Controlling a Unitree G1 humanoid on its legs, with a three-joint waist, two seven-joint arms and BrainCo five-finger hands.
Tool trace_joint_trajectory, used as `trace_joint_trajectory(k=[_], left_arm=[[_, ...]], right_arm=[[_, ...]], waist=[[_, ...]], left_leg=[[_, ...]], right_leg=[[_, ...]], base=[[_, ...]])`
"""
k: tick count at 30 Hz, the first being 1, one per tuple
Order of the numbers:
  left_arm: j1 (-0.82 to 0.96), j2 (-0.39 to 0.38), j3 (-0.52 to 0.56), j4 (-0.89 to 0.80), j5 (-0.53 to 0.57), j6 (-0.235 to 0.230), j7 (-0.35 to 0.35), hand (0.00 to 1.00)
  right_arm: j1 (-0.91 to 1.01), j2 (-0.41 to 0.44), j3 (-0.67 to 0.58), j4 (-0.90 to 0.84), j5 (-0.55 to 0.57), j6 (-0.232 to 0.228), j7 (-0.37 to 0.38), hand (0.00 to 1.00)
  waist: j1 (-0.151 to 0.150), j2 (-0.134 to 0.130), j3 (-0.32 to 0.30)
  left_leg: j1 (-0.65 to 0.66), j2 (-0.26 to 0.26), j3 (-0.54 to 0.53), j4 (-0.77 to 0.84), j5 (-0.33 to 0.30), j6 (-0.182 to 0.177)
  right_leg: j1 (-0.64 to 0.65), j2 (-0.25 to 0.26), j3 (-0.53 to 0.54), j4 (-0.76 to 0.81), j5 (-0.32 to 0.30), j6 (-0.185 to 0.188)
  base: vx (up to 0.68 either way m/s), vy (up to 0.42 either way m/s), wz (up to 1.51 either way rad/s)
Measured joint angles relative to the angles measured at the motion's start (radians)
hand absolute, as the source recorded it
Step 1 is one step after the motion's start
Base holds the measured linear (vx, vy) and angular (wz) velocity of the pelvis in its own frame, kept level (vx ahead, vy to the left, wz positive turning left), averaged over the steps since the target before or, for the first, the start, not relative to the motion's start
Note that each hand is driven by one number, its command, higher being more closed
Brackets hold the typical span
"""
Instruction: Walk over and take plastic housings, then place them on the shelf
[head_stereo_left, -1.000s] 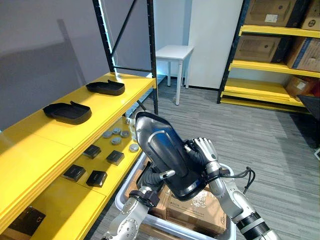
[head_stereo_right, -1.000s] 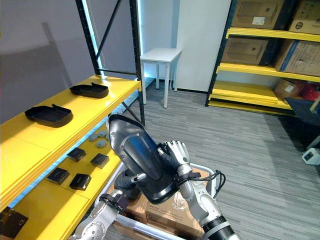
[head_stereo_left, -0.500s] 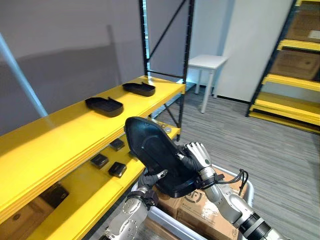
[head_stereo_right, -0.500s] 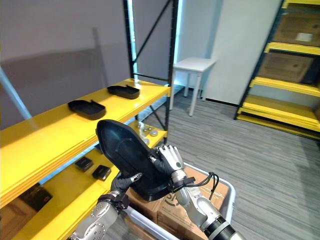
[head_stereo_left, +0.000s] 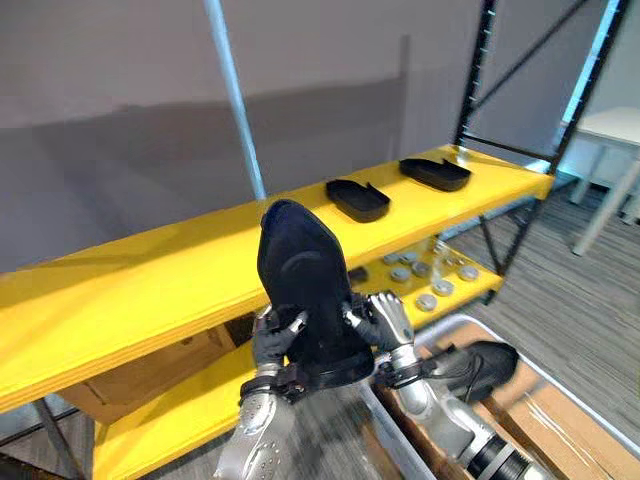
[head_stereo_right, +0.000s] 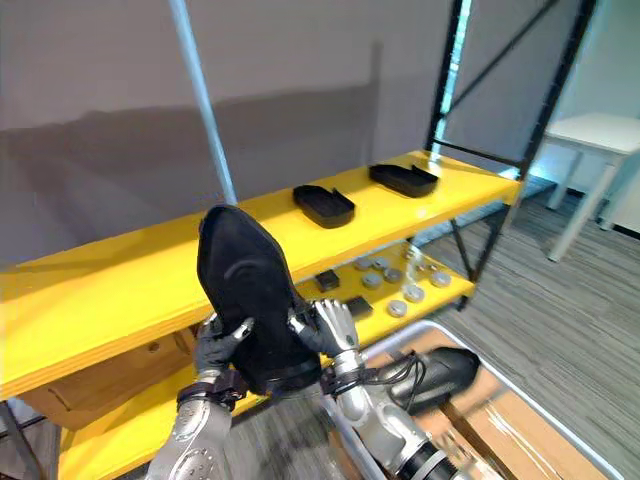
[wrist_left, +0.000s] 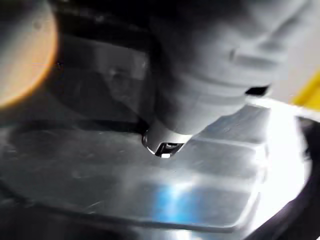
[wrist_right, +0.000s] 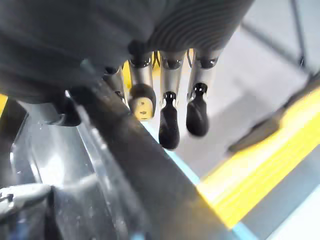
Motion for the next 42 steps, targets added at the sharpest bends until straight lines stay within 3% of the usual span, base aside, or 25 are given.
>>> trace_joint_trajectory(k=[2,3,4,5,6,7,8,9,11,12,13,14,15,16,17,18,21,29,33,37,42], left_arm=[[0.001,-0.004,0.071,-0.048,0.072,0.002,0.001,1.0],[0.0,0.004,0.1,-0.074,0.15,0.012,0.001,1.0],[0.001,0.009,0.107,-0.084,0.185,0.018,-0.001,1.0],[0.002,0.017,0.117,-0.099,0.247,0.023,-0.001,1.0],[0.002,0.022,0.124,-0.107,0.275,0.023,-0.003,1.0],[0.002,0.023,0.148,-0.122,0.346,0.026,-0.003,1.0],[0.001,0.018,0.157,-0.121,0.403,0.036,-0.002,1.0],[0.002,0.016,0.155,-0.121,0.429,0.04,-0.004,1.0],[0.004,-0.001,0.151,-0.104,0.531,0.051,-0.014,1.0],[0.003,-0.004,0.151,-0.098,0.545,0.051,-0.014,1.0],[0.002,-0.008,0.151,-0.084,0.567,0.051,-0.016,1.0],[-0.002,-0.01,0.177,-0.077,0.581,0.058,-0.01,1.0],[-0.004,-0.01,0.188,-0.077,0.583,0.059,-0.009,1.0],[0.0,-0.021,0.243,-0.053,0.592,0.064,-0.002,1.0],[0.002,-0.027,0.294,-0.041,0.594,0.074,0.003,1.0],[0.001,-0.025,0.316,-0.041,0.594,0.076,0.003,1.0],[-0.019,-0.011,0.386,-0.037,0.588,0.089,0.015,1.0],[-0.23,0.001,0.371,0.146,0.367,0.104,-0.012,1.0],[-0.346,0.057,0.345,0.278,0.205,0.105,-0.011,1.0],[-0.495,0.109,0.316,0.447,0.035,0.105,-0.012,1.0],[-0.691,0.163,0.233,0.689,-0.089,0.126,-0.033,1.0]], right_arm=[[0.009,0.05,-0.004,0.029,0.045,-0.022,0.042,0.0],[0.026,0.087,-0.021,0.029,0.065,-0.038,0.07,0.0],[0.036,0.105,-0.034,0.028,0.074,-0.044,0.08,0.0],[0.052,0.133,-0.058,0.028,0.083,-0.059,0.099,0.0],[0.059,0.141,-0.069,0.028,0.084,-0.071,0.109,0.0],[0.075,0.172,-0.09,0.02,0.089,-0.09,0.13,0.0],[0.099,0.186,-0.111,0.005,0.096,-0.102,0.155,0.0],[0.121,0.186,-0.121,-0.013,0.099,-0.105,0.166,0.0],[0.223,0.211,-0.174,-0.075,0.115,-0.126,0.205,0.0],[0.245,0.221,-0.188,-0.088,0.123,-0.13,0.214,0.0],[0.289,0.235,-0.218,-0.111,0.128,-0.143,0.228,0.0],[0.352,0.253,-0.295,-0.157,0.15,-0.152,0.237,0.0],[0.364,0.256,-0.311,-0.167,0.159,-0.152,0.237,0.0],[0.401,0.249,-0.383,-0.183,0.194,-0.151,0.238,0.0],[0.431,0.23,-0.447,-0.187,0.217,-0.149,0.237,0.0],[0.442,0.22,-0.473,-0.189,0.227,-0.149,0.237,0.0],[0.496,0.206,-0.541,-0.243,0.252,-0.149,0.252,0.0],[0.57,0.211,-0.549,-0.368,0.292,-0.149,0.303,0.0],[0.599,0.211,-0.563,-0.377,0.292,-0.146,0.303,0.0],[0.633,0.193,-0.581,-0.417,0.292,-0.133,0.302,0.0],[0.66,0.153,-0.547,-0.421,0.313,-0.124,0.314,0.0]], waist=[[0.0,-0.019,0.006],[-0.001,-0.039,0.018],[-0.001,-0.049,0.024],[-0.005,-0.057,0.029],[-0.009,-0.062,0.031],[-0.027,-0.07,0.039],[-0.051,-0.067,0.051],[-0.06,-0.068,0.06],[-0.079,-0.072,0.087],[-0.089,-0.072,0.092],[-0.108,-0.074,0.098],[-0.121,-0.108,0.11],[-0.122,-0.119,0.112],[-0.132,-0.113,0.124],[-0.137,-0.089,0.12],[-0.138,-0.081,0.12],[-0.148,-0.078,0.117],[-0.214,-0.069,0.119],[-0.234,-0.055,0.12],[-0.251,-0.018,0.113],[-0.284,-0.014,0.119]], left_leg=[[0.026,-0.071,-0.044,-0.001,-0.031,0.033],[0.054,-0.106,-0.083,0.0,-0.052,0.042],[0.069,-0.117,-0.102,0.001,-0.063,0.045],[0.096,-0.13,-0.142,0.0,-0.087,0.049],[0.104,-0.132,-0.166,0.001,-0.105,0.053],[0.104,-0.125,-0.224,0.002,-0.121,0.06],[0.11,-0.119,-0.283,0.001,-0.128,0.065],[0.119,-0.12,-0.307,0.0,-0.13,0.068],[0.15,-0.134,-0.379,-0.003,-0.136,0.073],[0.153,-0.137,-0.396,-0.004,-0.135,0.069],[0.154,-0.142,-0.436,-0.003,-0.139,0.063],[0.168,-0.176,-0.471,0.002,-0.153,0.042],[0.17,-0.187,-0.473,0.004,-0.159,0.036],[0.184,-0.202,-0.478,0.023,-0.184,0.019],[0.176,-0.175,-0.465,0.043,-0.208,0.012],[0.174,-0.163,-0.458,0.048,-0.216,0.009],[0.17,-0.119,-0.419,0.051,-0.237,-0.014],[0.215,-0.098,-0.384,0.021,-0.245,-0.023],[0.212,-0.1,-0.381,0.015,-0.246,-0.023],[0.169,-0.102,-0.371,0.014,-0.244,-0.024],[0.121,-0.102,-0.35,0.008,-0.236,-0.021]], right_leg=[[0.002,-0.136,-0.016,0.214,0.0,-0.011],[0.003,-0.211,0.012,0.347,0.032,-0.059],[-0.002,-0.235,0.048,0.405,0.066,-0.109],[-0.038,-0.256,0.17,0.506,0.179,-0.215],[-0.068,-0.253,0.25,0.553,0.205,-0.215],[-0.157,-0.202,0.404,0.67,0.066,-0.162],[-0.226,-0.123,0.494,0.725,-0.072,-0.154],[-0.249,-0.088,0.523,0.719,-0.106,-0.144],[-0.313,0.026,0.594,0.527,-0.151,-0.122],[-0.327,0.063,0.628,0.449,-0.151,-0.121],[-0.344,0.141,0.722,0.294,-0.148,-0.117],[-0.349,0.186,0.821,0.145,-0.081,-0.116],[-0.349,0.185,0.833,0.126,-0.048,-0.119],[-0.342,0.184,0.844,0.129,0.002,-0.123],[-0.315,0.205,0.84,0.069,0.01,-0.126],[-0.302,0.218,0.844,0.029,0.028,-0.127],[-0.255,0.271,0.869,-0.114,0.1,-0.147],[-0.218,0.295,0.893,-0.156,0.106,-0.151],[-0.222,0.295,0.895,-0.162,0.111,-0.153],[-0.262,0.294,0.911,-0.181,0.127,-0.157],[-0.311,0.297,0.933,-0.206,0.153,-0.161]], base=[[0.38,0.345,1.08],[0.3,0.339,0.91],[0.21,0.262,1.07],[0.14,0.174,0.85],[0.16,0.118,1.06],[0.18,0.073,1.21],[0.15,-0.001,1.27],[0.15,0.013,1.31],[0.16,-0.007,1.11],[0.17,-0.071,1.04],[0.2,-0.151,1.11],[0.16,-0.137,0.95],[0.18,-0.178,0.63],[0.15,-0.116,0.11],[0.19,-0.122,-0.06],[0.17,-0.051,-0.41],[0.15,-0.04,-0.42],[0.07,0.005,-0.13],[-0.01,0.016,-0.01],[0.01,0.027,-0.08],[0.04,0.021,-0.16]])
